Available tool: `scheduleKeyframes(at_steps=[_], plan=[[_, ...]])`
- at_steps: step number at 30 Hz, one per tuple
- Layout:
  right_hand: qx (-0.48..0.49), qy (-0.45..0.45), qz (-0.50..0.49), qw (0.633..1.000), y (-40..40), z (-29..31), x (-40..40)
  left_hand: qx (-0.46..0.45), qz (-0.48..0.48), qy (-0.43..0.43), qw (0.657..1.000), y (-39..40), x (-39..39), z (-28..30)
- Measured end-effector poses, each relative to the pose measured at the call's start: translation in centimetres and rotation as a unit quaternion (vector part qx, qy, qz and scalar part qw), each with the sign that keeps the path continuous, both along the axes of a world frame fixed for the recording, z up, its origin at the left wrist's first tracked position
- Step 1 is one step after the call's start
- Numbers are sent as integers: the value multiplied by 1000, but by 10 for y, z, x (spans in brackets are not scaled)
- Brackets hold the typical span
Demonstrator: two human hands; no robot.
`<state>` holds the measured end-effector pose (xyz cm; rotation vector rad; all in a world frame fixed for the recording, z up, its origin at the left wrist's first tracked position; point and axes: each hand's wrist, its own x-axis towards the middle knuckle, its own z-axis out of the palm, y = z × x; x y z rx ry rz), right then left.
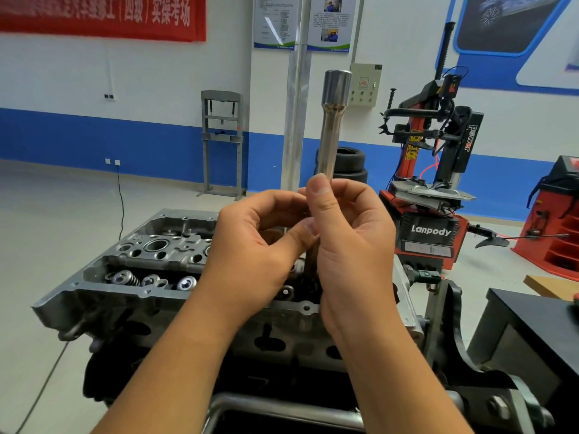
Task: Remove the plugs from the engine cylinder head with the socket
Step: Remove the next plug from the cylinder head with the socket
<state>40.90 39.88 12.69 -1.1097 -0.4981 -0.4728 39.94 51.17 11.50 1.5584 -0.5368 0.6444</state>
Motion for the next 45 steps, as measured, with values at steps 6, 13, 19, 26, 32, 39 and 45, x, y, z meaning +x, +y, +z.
scheduleKeyframes(at_steps=[6, 13, 19, 26, 32, 39, 45], plan=[[-15, -6, -2, 1000, -2, -1, -2, 27, 23, 0, 999, 2, 0, 0], [-23, -2, 1, 1000, -1, -1, -4, 14, -58, 19, 998, 2, -2, 1], [-14, 10, 11, 1000, -1, 0, 0, 9, 12, -6, 1000, 0, 0, -1], [-16, 1, 27, 1000, -1, 0, -5, 26, -53, 23, 998, 2, -2, 1], [-7, 4, 14, 1000, 1, -1, 0, 24, -2, 8, 1000, -1, 1, 0], [-19, -11, -1, 1000, 0, 0, -4, 40, -3, 16, 999, 3, 2, 0], [-47, 44, 10, 998, -5, 7, -7, 35, -93, 37, 994, 5, -5, 5]])
